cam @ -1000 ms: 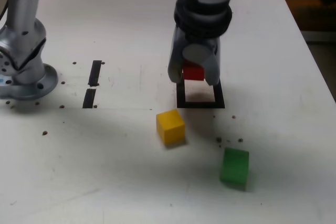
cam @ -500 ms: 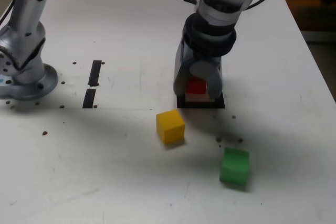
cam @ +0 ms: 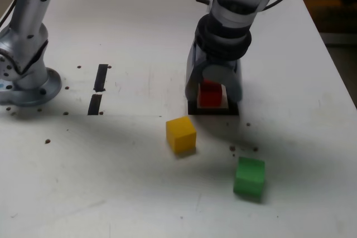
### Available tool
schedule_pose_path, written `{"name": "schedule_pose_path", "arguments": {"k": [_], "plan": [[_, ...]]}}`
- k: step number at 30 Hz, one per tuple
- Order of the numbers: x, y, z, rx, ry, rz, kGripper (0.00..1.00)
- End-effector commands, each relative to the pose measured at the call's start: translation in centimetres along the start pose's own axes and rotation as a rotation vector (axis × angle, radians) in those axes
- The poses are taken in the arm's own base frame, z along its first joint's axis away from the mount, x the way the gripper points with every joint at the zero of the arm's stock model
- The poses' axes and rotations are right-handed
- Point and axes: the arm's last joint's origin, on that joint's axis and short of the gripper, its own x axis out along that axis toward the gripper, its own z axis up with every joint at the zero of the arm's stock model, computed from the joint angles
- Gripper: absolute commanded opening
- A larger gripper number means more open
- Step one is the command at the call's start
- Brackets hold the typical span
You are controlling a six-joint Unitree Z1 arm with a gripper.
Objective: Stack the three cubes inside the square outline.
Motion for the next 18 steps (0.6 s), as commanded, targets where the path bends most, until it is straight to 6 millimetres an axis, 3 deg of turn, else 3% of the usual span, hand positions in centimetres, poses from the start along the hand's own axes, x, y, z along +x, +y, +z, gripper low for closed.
{"name": "schedule_pose_path", "arguments": {"k": [1, 7, 13, 18], "plan": [[-0.6, 0.2, -0.3, -0.002, -0.005, 0.002, 0.98], [-3.2, 0.4, -2.9, -0.024, -0.011, 0.021, 1.0], [-6.5, -0.7, -6.5, -0.007, -0.067, 0.006, 1.0], [-6.5, -2.7, -8.4, -0.12, -0.022, -0.044, 0.98]]}}
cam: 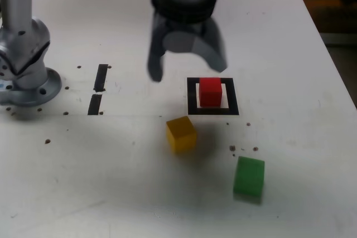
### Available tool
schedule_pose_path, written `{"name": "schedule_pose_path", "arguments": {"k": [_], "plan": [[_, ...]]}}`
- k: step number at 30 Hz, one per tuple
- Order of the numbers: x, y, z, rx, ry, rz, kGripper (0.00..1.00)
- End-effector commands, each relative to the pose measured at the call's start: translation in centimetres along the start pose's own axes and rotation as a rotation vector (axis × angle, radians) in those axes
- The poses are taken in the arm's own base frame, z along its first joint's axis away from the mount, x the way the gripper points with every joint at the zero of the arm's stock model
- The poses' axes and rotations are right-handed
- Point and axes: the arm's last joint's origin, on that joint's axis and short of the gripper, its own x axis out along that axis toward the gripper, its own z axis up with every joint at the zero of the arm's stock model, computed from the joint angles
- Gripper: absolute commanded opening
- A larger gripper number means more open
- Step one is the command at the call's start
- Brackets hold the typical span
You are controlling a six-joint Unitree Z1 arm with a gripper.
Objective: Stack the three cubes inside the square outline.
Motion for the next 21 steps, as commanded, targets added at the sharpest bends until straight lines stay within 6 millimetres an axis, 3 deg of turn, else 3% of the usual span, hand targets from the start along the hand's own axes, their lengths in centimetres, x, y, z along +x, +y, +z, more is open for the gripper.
{"name": "schedule_pose_path", "arguments": {"k": [1, 9, 16, 21], "plan": [[0.5, -0.6, -0.1, -0.068, 0.009, -0.011, 0.98], [3.9, -3.9, 0.4, -0.21, 0.01, -0.1, 0.97], [5.2, -4.6, 0.8, -0.232, 0.031, -0.11, 0.95], [6.9, -5.1, 1.4, -0.232, 0.056, -0.127, 0.88]]}}
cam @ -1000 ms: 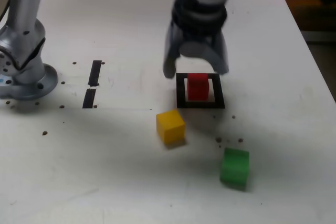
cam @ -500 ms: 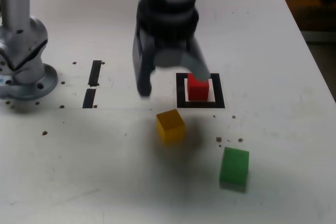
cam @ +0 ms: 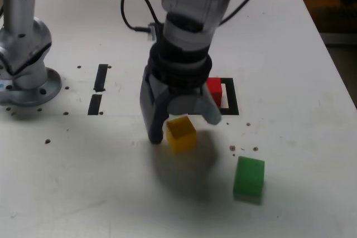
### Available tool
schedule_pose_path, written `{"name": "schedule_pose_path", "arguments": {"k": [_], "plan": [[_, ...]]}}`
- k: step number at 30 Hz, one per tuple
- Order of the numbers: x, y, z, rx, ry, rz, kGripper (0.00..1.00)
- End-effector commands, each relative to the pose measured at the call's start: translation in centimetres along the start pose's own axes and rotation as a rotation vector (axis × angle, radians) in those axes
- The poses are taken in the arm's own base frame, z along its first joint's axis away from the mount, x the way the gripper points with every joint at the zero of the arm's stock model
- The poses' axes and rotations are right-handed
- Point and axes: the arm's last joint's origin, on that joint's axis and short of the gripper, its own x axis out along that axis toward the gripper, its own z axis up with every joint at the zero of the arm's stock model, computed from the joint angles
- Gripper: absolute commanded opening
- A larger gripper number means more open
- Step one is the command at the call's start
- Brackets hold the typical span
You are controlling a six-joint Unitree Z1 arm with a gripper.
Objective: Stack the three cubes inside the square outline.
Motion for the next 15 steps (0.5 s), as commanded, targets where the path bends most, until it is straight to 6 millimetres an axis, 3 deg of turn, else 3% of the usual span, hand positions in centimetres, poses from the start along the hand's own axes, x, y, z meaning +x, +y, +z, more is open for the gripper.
{"name": "schedule_pose_path", "arguments": {"k": [1, 5, 12, 15], "plan": [[0.6, -0.1, 0.2, -0.002, 0.014, -0.003, 0.86], [1.3, -0.3, 0.7, 0.001, 0.031, -0.002, 0.77], [1.8, -0.1, 1.2, -0.003, 0.025, 0.003, 0.3], [2.2, -0.2, 1.5, -0.003, 0.015, 0.002, 0.23]]}}
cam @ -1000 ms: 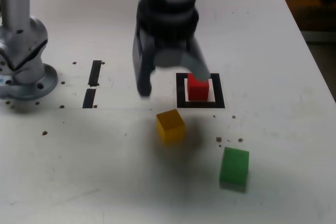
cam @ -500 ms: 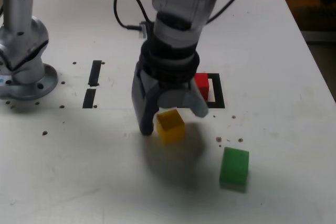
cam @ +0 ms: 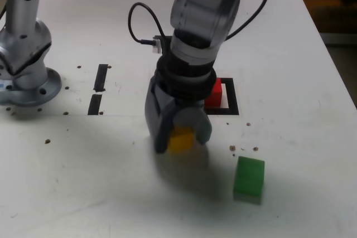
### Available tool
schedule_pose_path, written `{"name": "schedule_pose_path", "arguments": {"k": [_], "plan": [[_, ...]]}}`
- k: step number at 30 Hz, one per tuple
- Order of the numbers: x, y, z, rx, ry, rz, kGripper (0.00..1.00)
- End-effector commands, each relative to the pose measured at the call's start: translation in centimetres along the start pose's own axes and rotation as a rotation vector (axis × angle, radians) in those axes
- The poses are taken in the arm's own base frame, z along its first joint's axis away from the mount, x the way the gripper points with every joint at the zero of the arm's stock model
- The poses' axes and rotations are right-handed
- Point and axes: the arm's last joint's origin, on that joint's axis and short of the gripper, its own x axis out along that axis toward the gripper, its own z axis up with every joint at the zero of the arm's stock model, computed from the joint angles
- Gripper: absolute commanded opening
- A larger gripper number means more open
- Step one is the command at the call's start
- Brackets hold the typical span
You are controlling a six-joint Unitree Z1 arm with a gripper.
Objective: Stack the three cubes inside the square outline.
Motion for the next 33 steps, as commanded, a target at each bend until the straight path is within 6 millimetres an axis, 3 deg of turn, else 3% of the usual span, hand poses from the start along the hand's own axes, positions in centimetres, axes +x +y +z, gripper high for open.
{"name": "schedule_pose_path", "arguments": {"k": [1, 5, 8, 12, 16, 21, 27, 33], "plan": [[0.3, 0.0, 0.1, -0.001, 0.007, 0.005, 0.23], [0.2, 0.1, 0.0, -0.002, 0.014, 0.017, 0.21], [-1.0, 0.5, -0.5, -0.004, 0.017, 0.043, 0.19], [-3.6, 1.5, -1.6, 0.012, 0.022, 0.074, 0.18], [-8.8, 3.6, -2.6, 0.141, -0.031, 0.113, 0.18], [-12.3, 6.3, -1.6, 0.283, -0.108, 0.15, 0.19], [-11.4, 8.4, 2.0, 0.296, -0.076, 0.15, 0.19], [-8.8, 8.1, 5.1, 0.275, -0.047, 0.128, 0.19]]}}
